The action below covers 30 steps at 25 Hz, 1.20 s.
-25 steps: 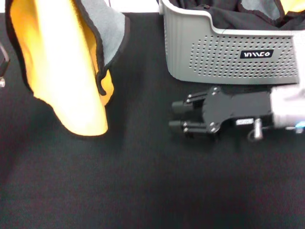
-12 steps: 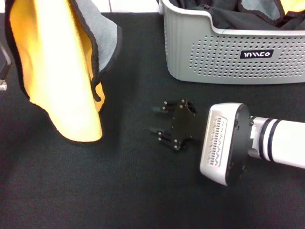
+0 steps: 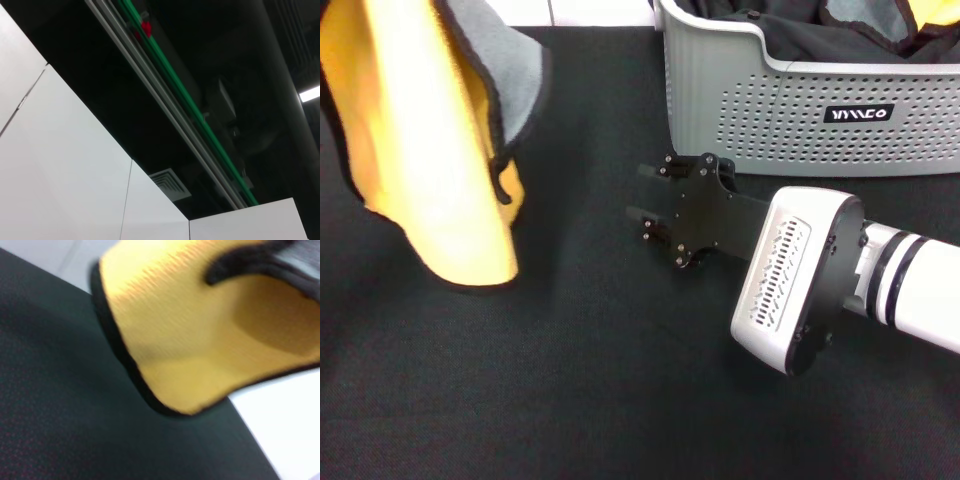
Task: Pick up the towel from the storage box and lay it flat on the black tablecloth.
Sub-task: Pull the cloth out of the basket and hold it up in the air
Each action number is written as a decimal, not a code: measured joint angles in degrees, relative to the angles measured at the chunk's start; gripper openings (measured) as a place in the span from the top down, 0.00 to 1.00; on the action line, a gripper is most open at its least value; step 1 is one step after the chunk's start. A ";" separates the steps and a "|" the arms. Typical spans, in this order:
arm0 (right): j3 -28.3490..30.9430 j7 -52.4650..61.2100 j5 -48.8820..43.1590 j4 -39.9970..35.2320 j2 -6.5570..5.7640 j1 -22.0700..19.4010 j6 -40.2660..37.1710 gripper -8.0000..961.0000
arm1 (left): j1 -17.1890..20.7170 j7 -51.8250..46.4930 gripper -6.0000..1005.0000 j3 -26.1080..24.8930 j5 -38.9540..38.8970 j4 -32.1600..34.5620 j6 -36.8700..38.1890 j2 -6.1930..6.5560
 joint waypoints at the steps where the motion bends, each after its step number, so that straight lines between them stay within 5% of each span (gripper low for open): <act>1: -0.44 -1.29 1.46 0.07 0.01 -0.04 -0.86 0.56 | 0.00 0.09 0.97 -0.07 0.00 -0.02 0.00 0.00; 9: -3.71 -11.80 4.34 -6.74 -0.02 -4.40 0.77 0.60 | 0.55 0.07 0.97 -1.34 0.00 -0.75 0.00 0.15; 16: 0.56 -26.07 23.77 -6.20 -0.35 -8.58 21.45 0.60 | 0.09 0.19 0.97 -1.45 -0.01 -1.08 0.00 0.34; 20: 4.45 -29.93 32.96 1.41 -0.37 -6.58 32.90 0.60 | -0.74 0.08 0.97 -1.47 0.11 -1.21 0.00 0.33; 30: 5.11 -30.30 36.60 10.61 0.09 1.19 36.46 0.61 | -1.14 -0.19 0.97 -1.31 0.48 -1.44 -0.10 0.05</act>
